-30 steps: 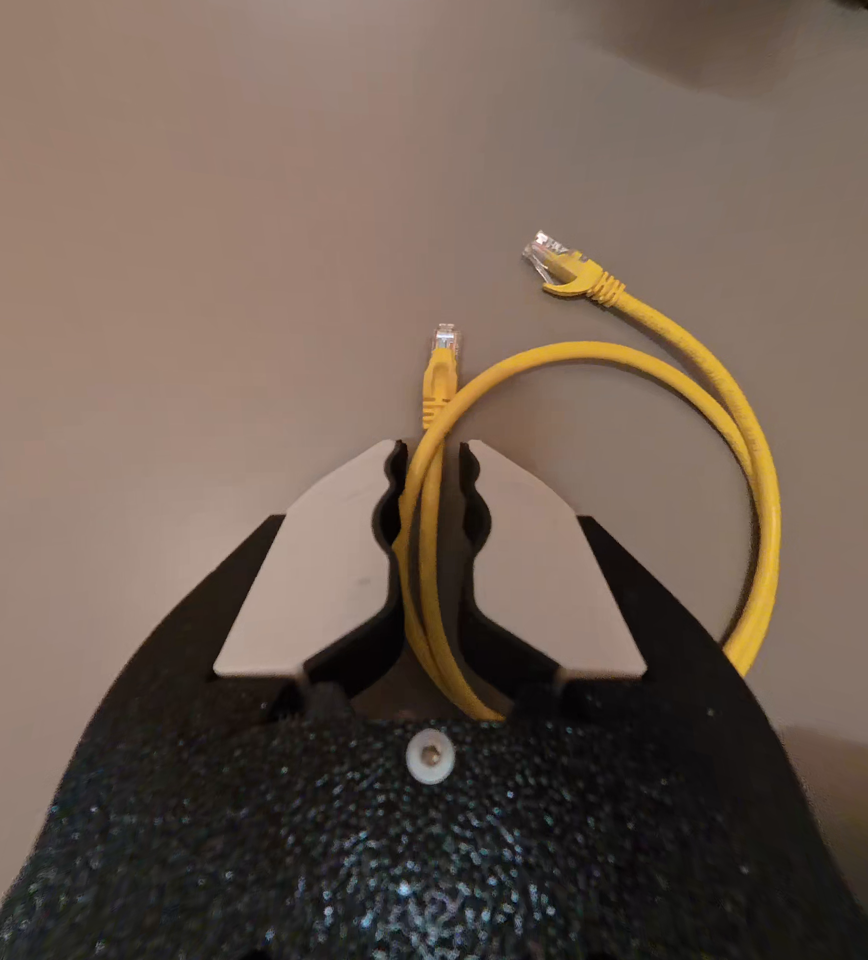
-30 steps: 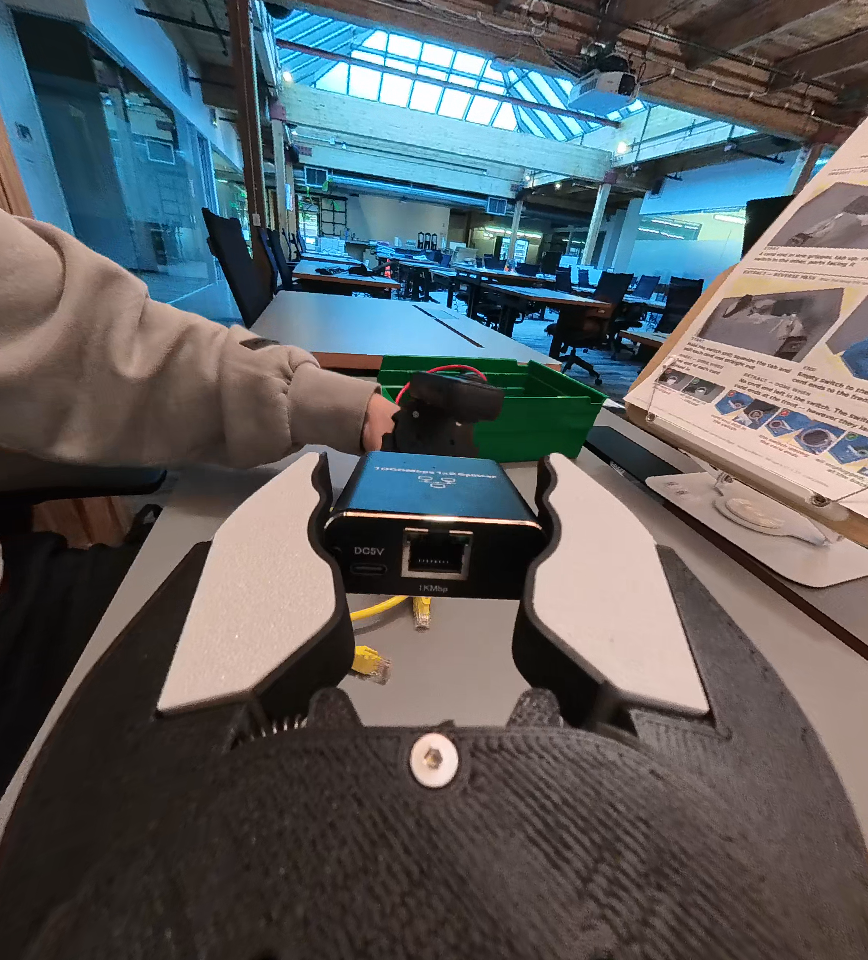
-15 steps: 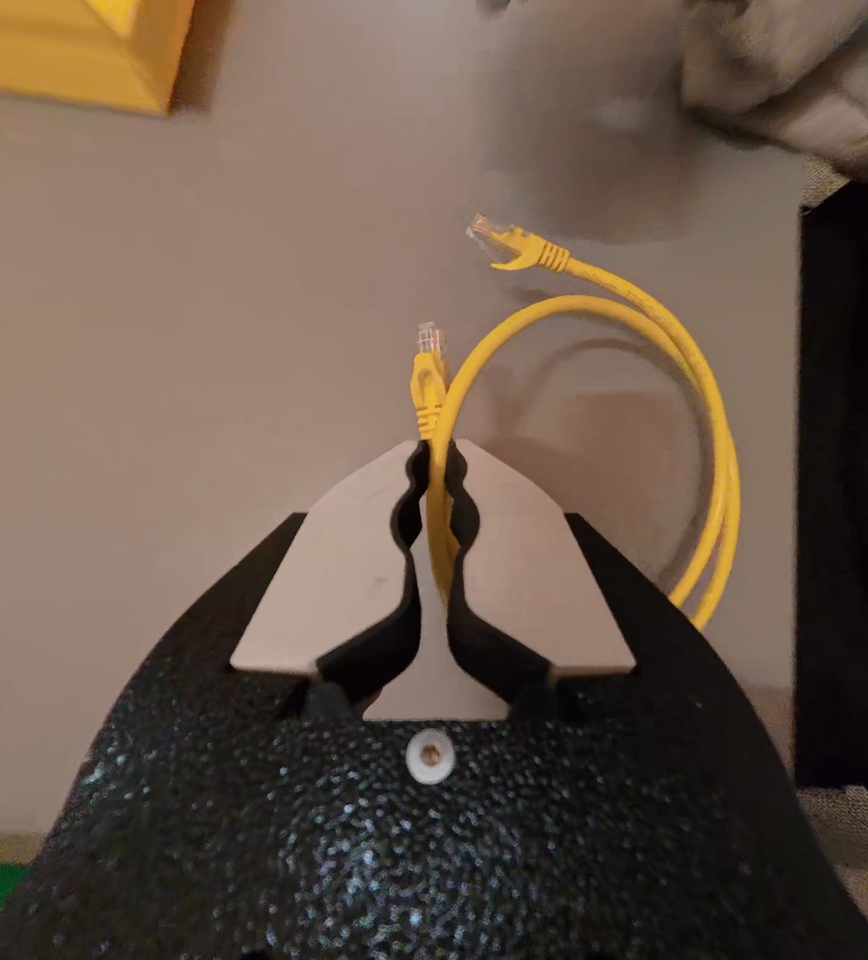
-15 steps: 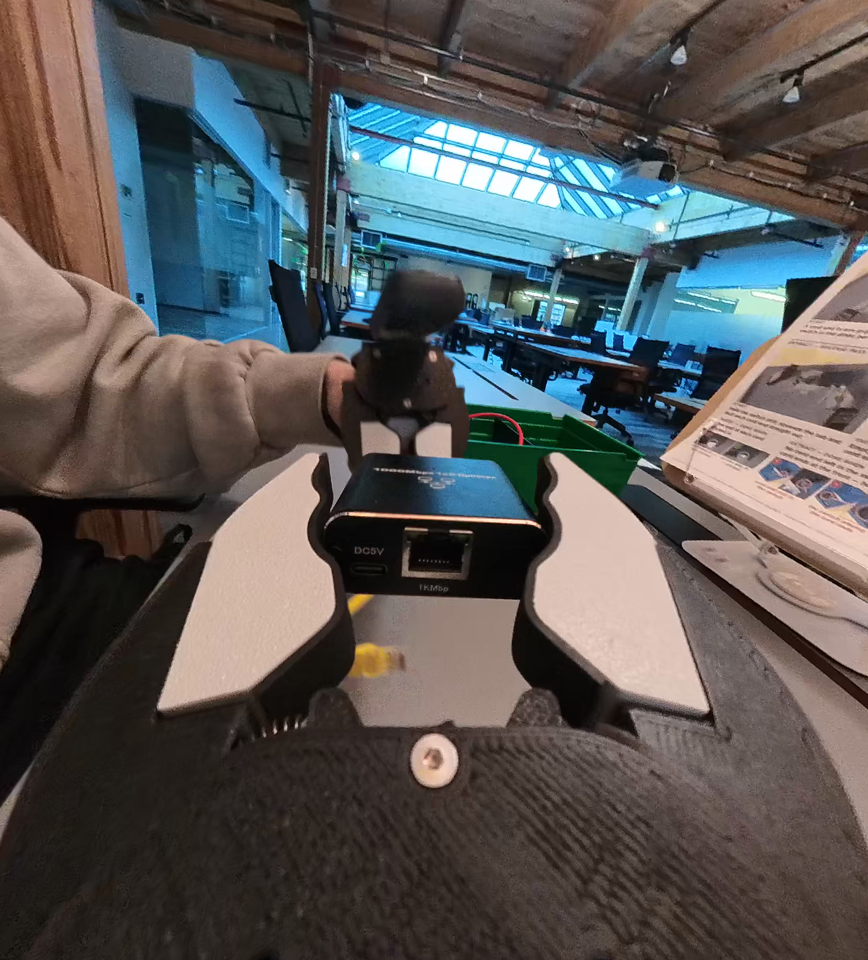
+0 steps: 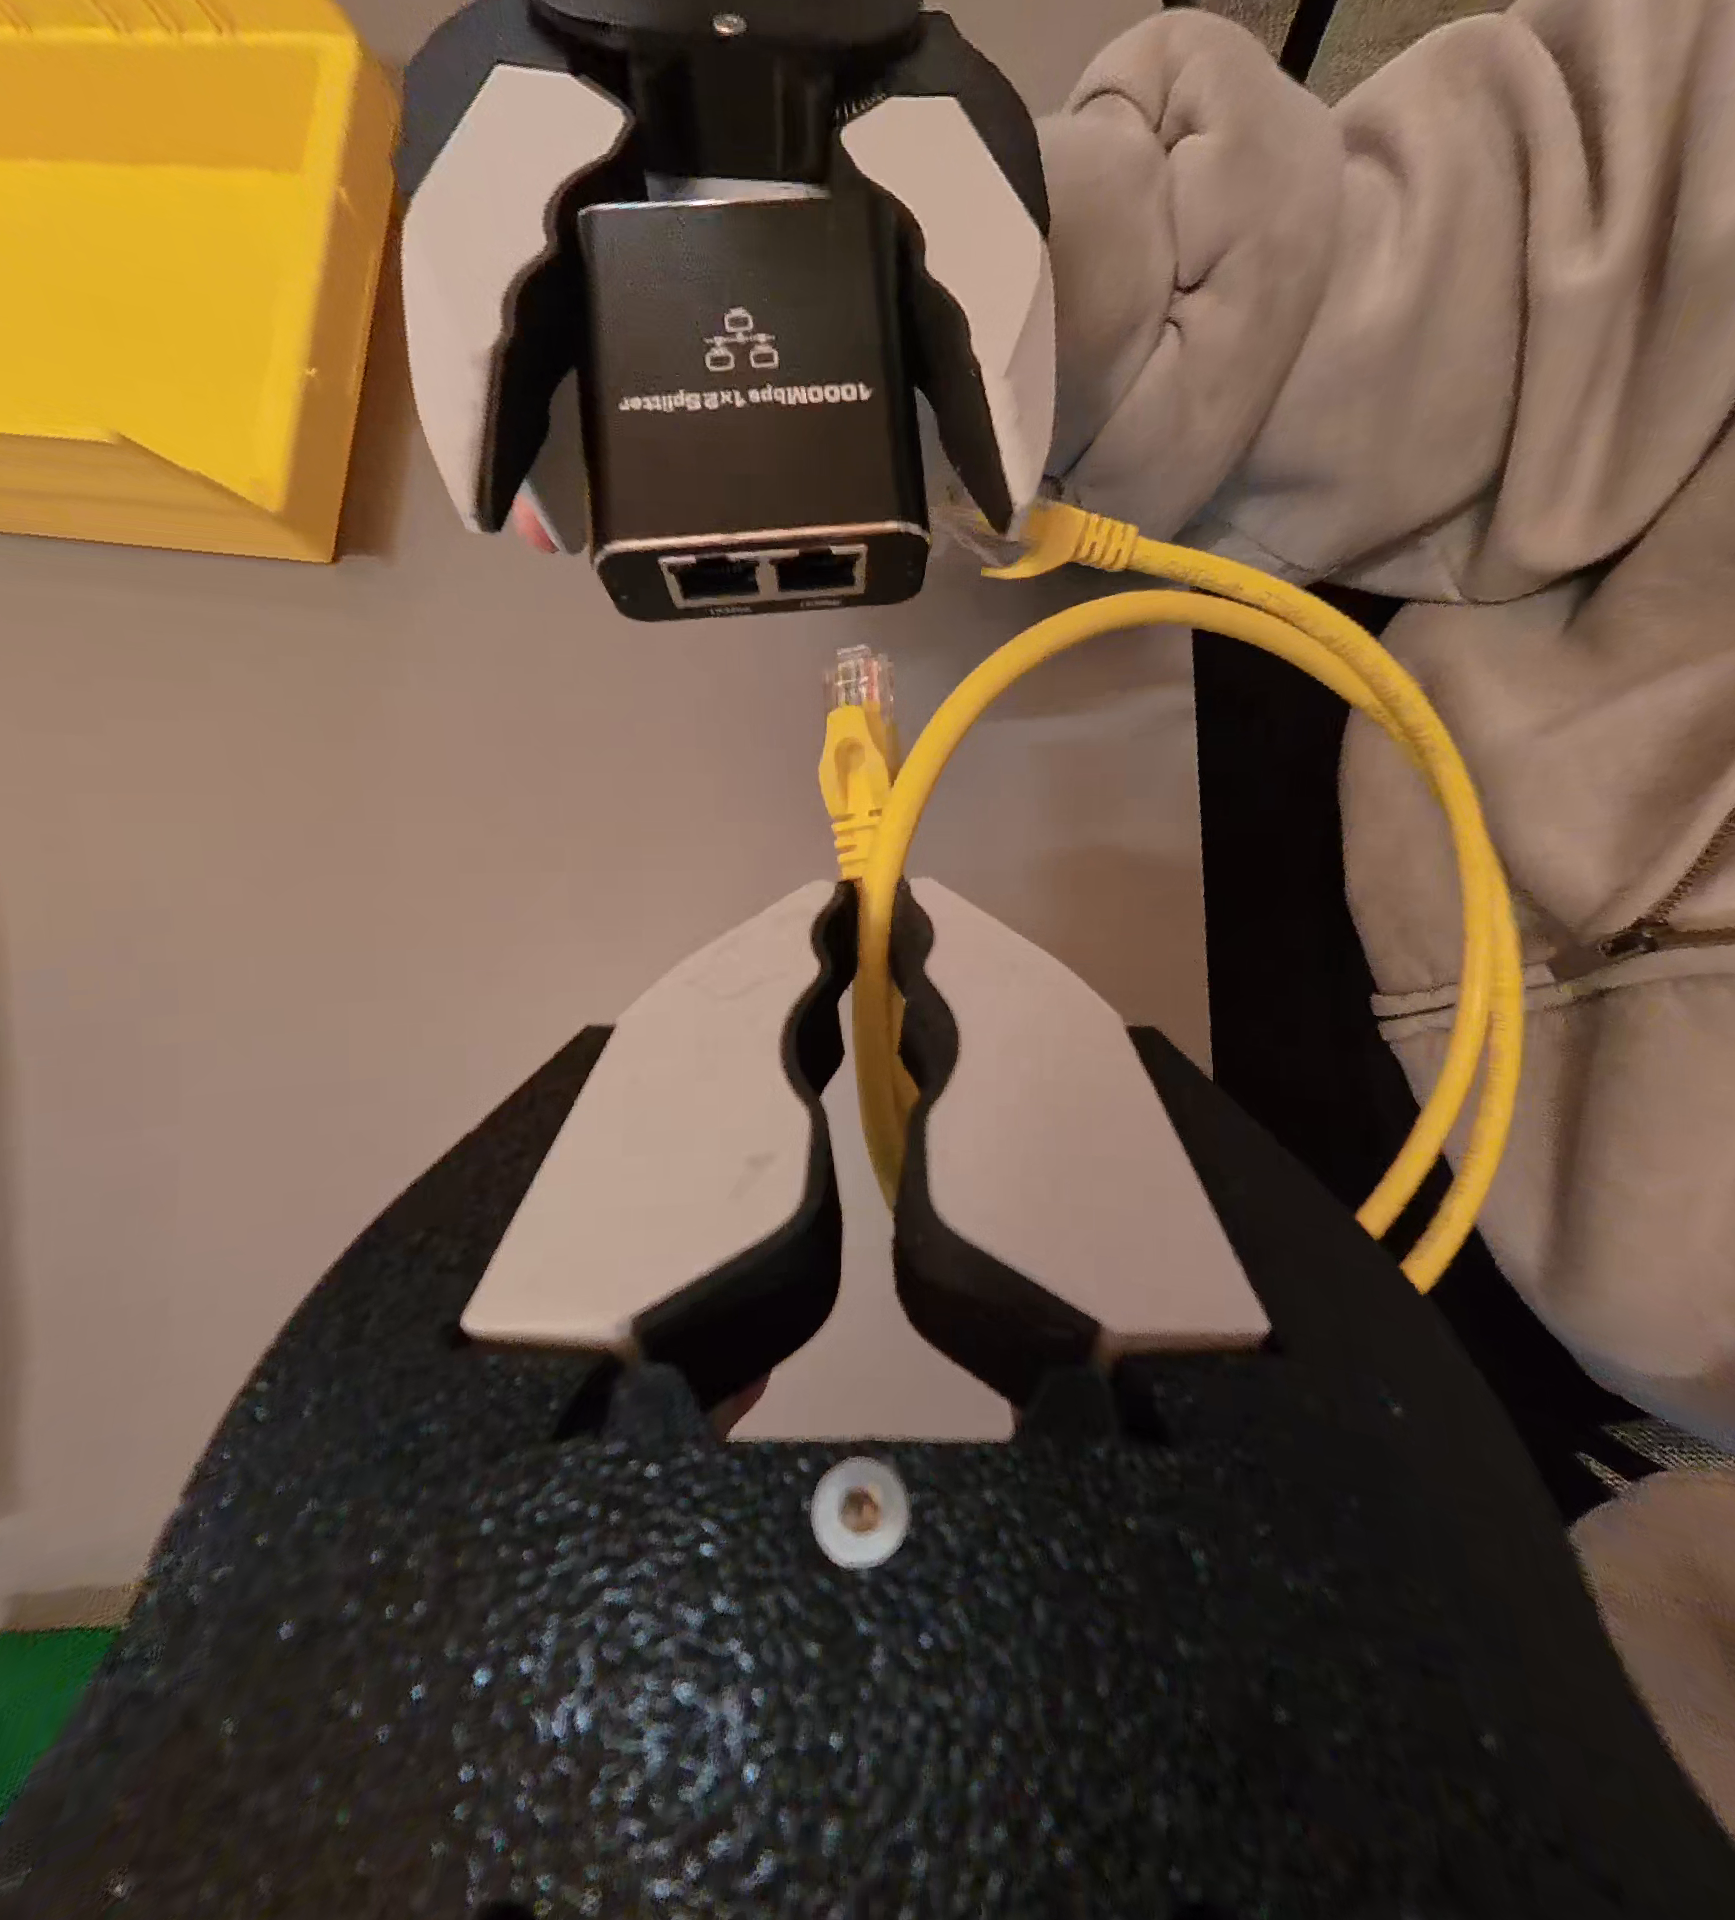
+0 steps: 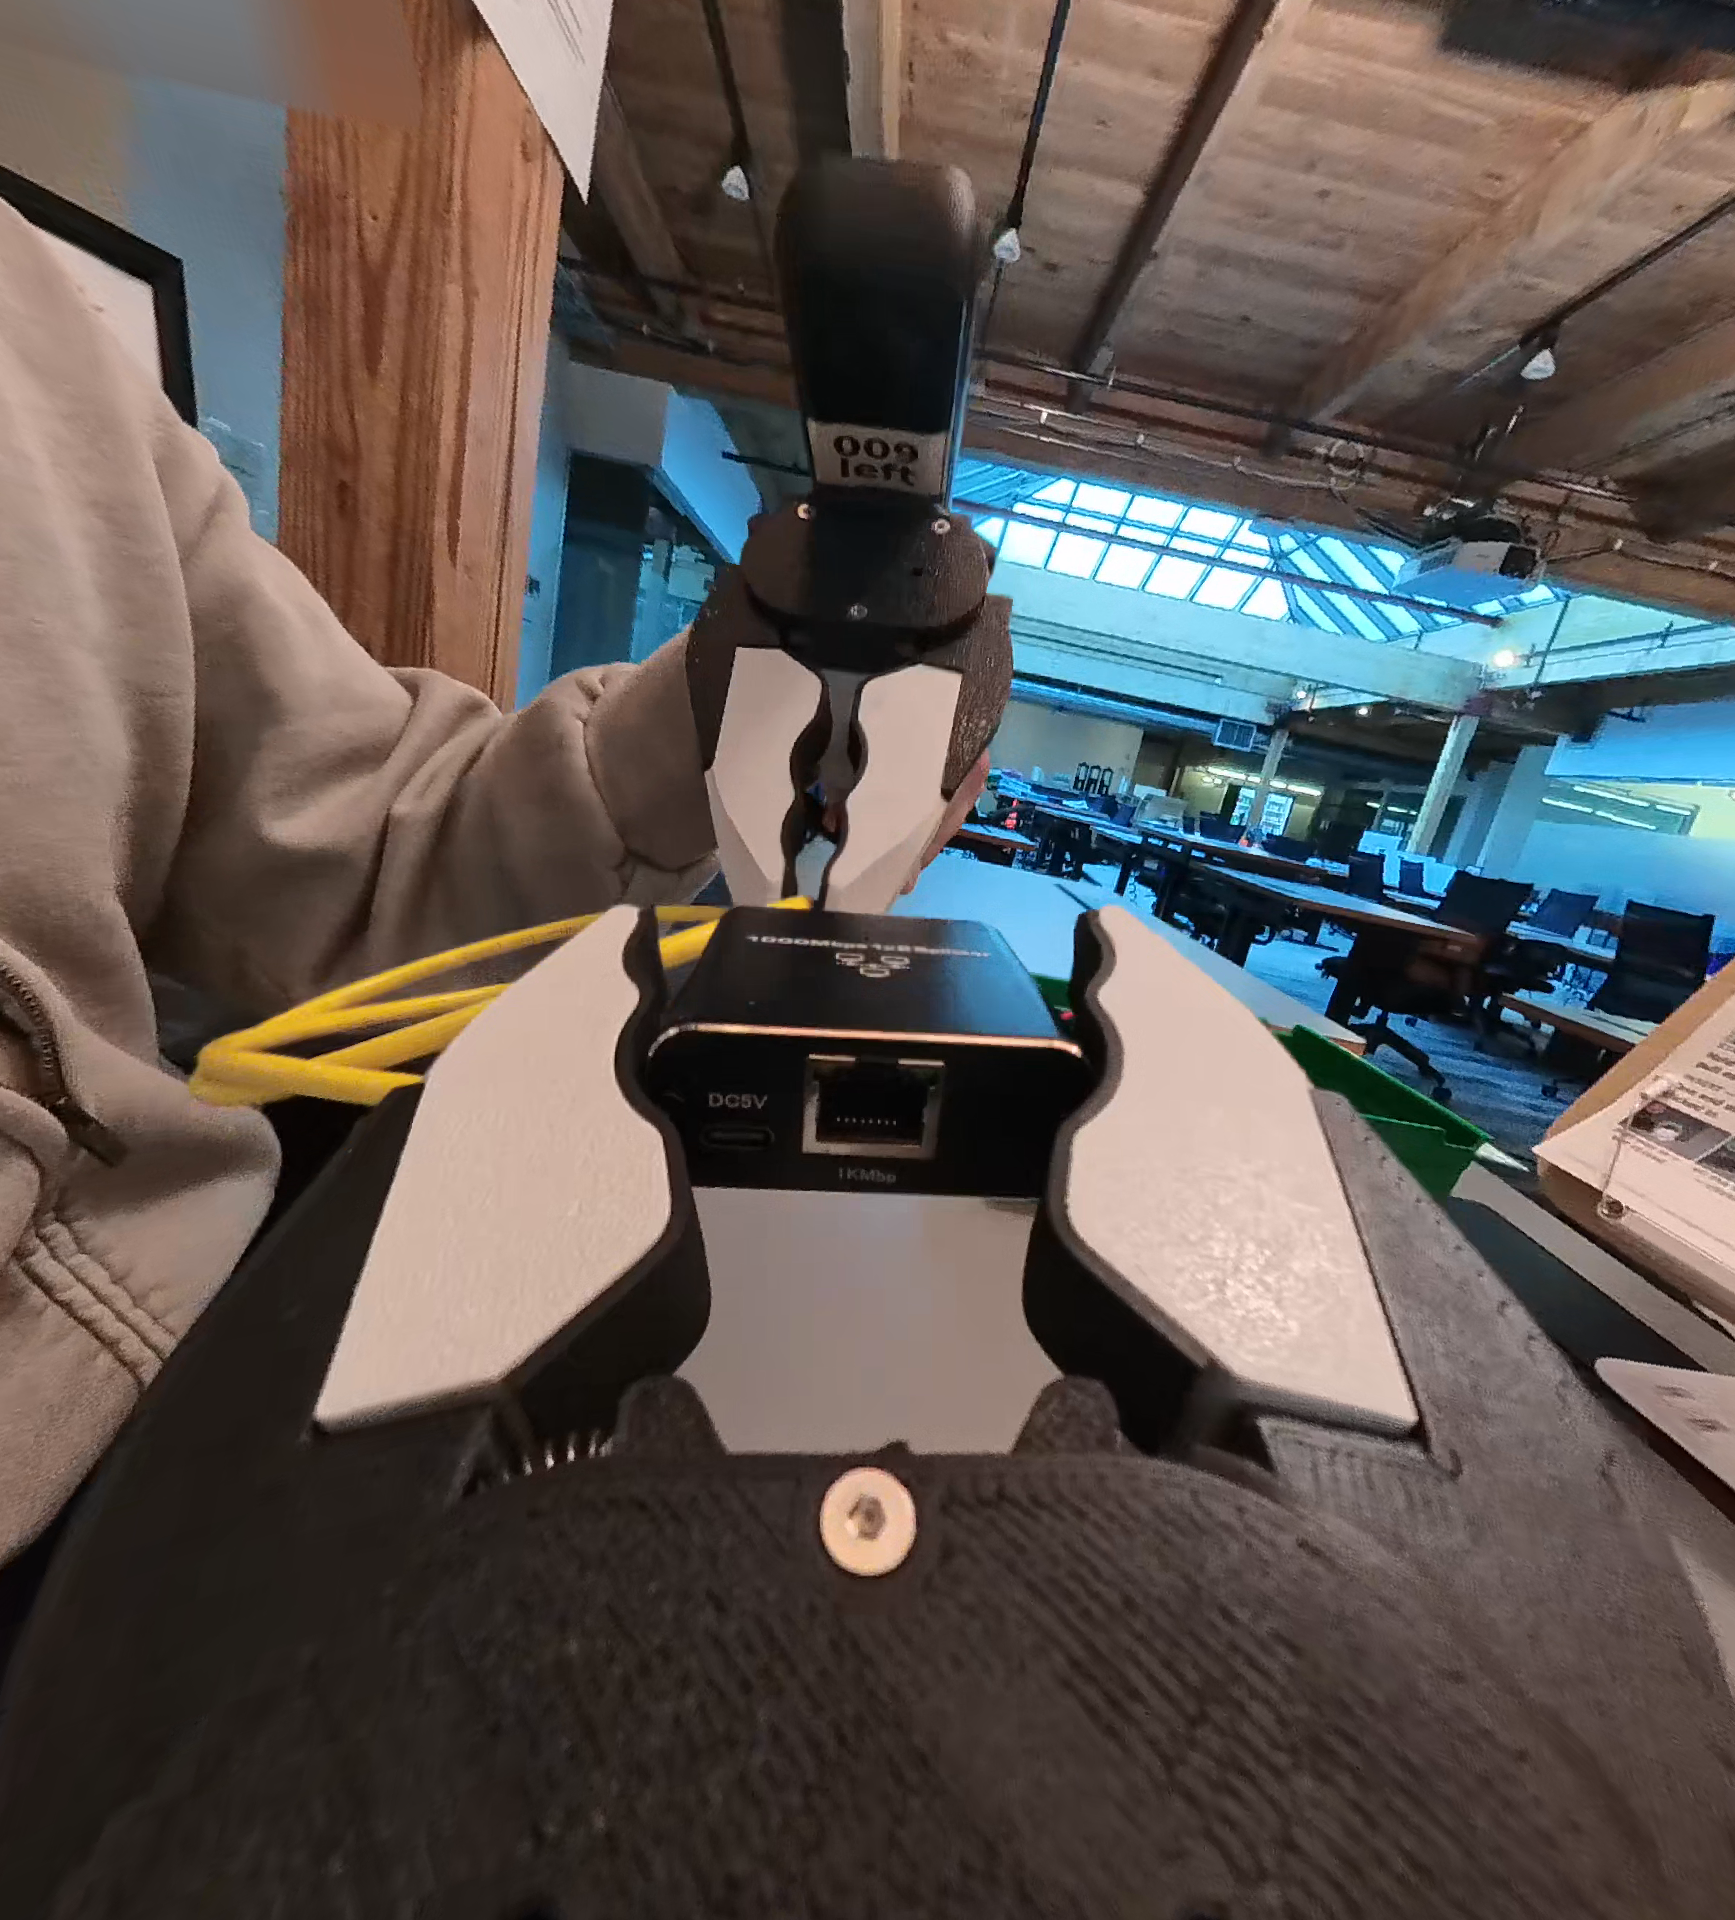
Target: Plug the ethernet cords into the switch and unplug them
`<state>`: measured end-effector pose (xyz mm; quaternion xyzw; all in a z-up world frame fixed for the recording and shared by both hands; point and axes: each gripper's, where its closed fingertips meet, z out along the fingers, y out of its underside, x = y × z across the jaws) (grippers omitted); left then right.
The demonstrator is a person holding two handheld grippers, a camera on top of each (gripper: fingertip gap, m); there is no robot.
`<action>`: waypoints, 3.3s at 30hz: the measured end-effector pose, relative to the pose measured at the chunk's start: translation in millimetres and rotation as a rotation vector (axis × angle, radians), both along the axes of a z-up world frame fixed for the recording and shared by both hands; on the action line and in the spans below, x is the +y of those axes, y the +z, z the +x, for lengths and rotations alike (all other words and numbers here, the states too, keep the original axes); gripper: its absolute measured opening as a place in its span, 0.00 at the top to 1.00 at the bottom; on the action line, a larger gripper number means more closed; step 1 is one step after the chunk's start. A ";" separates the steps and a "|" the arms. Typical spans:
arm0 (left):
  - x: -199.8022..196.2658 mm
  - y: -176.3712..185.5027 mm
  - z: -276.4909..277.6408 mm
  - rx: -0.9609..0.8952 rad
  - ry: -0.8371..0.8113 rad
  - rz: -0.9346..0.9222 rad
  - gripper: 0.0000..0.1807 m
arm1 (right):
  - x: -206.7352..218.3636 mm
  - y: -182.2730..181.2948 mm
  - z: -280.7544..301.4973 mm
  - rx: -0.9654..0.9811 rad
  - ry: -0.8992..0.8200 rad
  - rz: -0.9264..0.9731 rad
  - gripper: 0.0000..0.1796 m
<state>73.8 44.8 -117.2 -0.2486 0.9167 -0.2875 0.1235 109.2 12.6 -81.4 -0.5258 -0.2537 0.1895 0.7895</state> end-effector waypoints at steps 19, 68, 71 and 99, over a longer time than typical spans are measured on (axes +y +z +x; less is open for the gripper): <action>-2.2 7.8 6.9 -0.137 0.064 0.042 0.97 | 9.1 -7.0 -4.7 0.026 0.033 -0.060 0.58; 355.4 -110.1 -34.9 0.147 0.999 0.026 0.79 | -4.9 1.0 27.3 0.076 -0.075 -0.023 0.58; 360.2 -129.1 -18.4 0.208 1.000 0.054 0.81 | -2.5 -1.1 26.2 0.062 -0.079 -0.041 0.58; 391.6 -58.8 -10.1 -0.134 1.103 0.223 0.88 | -11.6 -0.9 24.0 0.019 -0.106 -0.048 0.58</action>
